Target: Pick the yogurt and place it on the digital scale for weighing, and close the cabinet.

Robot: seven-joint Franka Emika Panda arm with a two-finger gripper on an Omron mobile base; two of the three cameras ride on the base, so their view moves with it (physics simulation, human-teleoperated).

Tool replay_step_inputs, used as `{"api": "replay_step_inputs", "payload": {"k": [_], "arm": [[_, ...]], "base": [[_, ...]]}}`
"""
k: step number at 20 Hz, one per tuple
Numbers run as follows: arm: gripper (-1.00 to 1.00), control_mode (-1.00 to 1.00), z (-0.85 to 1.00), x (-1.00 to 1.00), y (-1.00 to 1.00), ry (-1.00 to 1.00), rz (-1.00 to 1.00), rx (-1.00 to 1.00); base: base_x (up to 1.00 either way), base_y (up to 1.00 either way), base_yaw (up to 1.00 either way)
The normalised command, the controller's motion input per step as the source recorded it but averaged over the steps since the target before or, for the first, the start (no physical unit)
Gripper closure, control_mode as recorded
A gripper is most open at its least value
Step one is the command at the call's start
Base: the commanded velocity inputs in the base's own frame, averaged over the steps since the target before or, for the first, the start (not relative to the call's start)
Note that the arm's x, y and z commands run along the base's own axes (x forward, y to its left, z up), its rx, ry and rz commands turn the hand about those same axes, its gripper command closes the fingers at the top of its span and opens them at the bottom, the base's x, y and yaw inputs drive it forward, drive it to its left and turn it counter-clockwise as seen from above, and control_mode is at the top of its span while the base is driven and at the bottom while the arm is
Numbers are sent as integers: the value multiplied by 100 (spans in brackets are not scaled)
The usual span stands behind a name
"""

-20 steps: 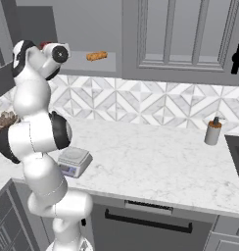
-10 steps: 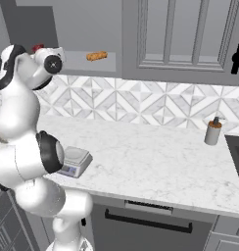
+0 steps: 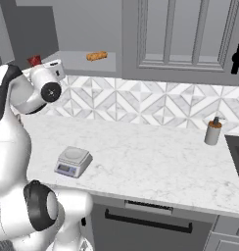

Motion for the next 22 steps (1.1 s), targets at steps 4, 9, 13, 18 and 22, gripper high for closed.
{"api": "replay_step_inputs", "payload": {"k": [4,9,13,18,22], "arm": [[100,-100,0,-95,-57,0,4,8],[100,-100,-5,-61,-66,-6,30,24],[100,-100,-34,-7,-41,0,39,11],[100,-100,-54,1,-83,-2,37,0],[100,-100,-81,-1,-89,-10,38,0]], "base": [[0,0,0],[0,0,0],[0,0,0],[0,0,0],[0,0,0]]}}
